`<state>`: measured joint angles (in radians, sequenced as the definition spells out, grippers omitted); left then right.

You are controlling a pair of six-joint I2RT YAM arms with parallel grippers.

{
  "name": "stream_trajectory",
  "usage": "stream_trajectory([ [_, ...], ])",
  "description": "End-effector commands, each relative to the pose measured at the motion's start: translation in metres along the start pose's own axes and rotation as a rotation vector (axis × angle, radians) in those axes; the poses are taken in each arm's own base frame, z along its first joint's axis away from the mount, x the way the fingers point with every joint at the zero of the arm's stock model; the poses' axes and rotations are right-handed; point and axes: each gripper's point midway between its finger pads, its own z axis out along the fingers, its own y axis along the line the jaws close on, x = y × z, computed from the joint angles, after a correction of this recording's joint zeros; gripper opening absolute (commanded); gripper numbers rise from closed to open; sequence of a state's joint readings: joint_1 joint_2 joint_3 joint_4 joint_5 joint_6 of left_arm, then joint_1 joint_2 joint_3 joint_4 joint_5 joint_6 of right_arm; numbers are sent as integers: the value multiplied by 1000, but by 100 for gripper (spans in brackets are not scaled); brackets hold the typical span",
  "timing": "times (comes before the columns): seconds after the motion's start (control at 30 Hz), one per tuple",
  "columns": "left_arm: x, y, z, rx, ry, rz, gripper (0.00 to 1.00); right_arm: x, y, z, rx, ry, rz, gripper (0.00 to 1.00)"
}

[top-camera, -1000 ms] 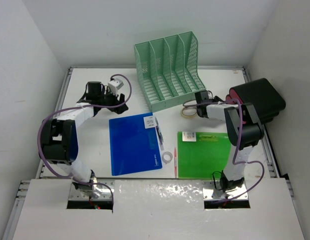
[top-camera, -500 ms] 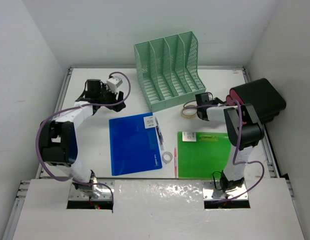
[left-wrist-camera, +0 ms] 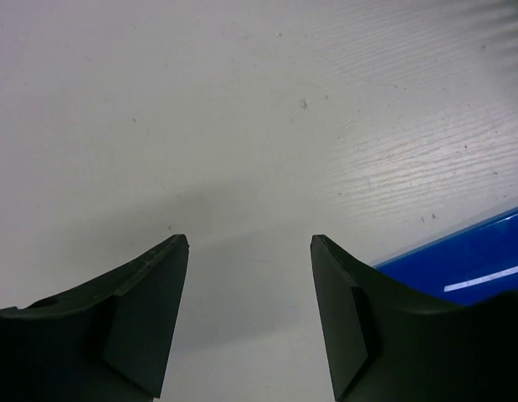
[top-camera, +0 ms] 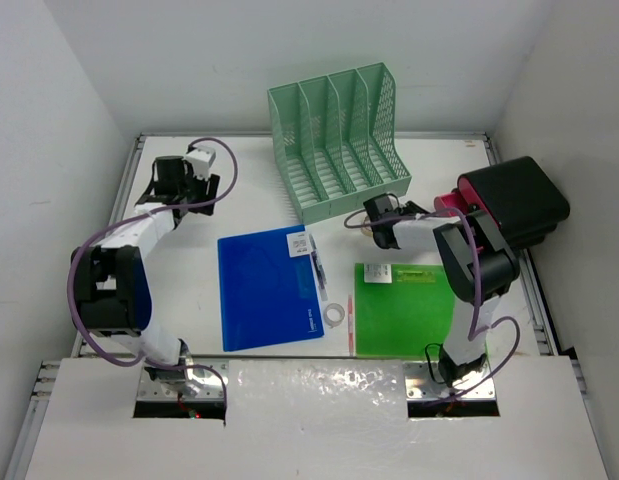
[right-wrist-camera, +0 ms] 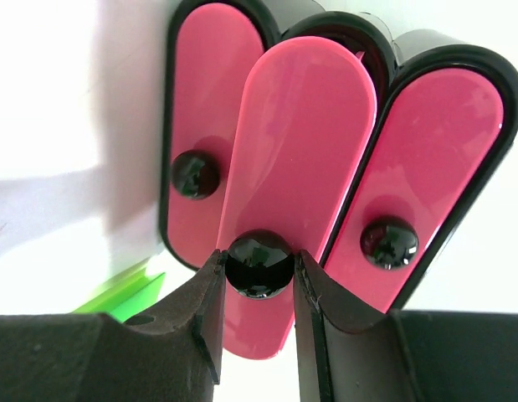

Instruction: Organize the desk

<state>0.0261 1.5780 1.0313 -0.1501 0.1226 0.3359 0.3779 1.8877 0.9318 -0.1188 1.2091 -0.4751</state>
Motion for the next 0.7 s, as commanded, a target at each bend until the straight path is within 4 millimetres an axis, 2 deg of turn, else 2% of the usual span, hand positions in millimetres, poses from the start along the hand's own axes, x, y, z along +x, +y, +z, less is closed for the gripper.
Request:
stream_trajectory([
  [0.0, -23, 4, -9, -21, -73, 13, 58, -5, -22, -16, 59, -3, 85, 0],
  [0.23, -25, 0, -12, 4, -85, 19, 58, -19, -12, -36, 31, -59, 109, 0],
  [0.33, -24, -1, -10, 9, -83, 25, 58, -26, -13, -45, 11, -85, 104, 7],
  [0.37, -25, -1, -10, 10, -86, 26, 58, -28, -13, -47, 1, -93, 112, 20],
  [0.57, -22, -2, -8, 19, -78, 33, 58, -42, -15, -58, -80, -170, 186, 56],
  [0.67, -22, -1, -5, 17, -73, 34, 58, -51, -17, -68, -107, -218, 206, 63],
])
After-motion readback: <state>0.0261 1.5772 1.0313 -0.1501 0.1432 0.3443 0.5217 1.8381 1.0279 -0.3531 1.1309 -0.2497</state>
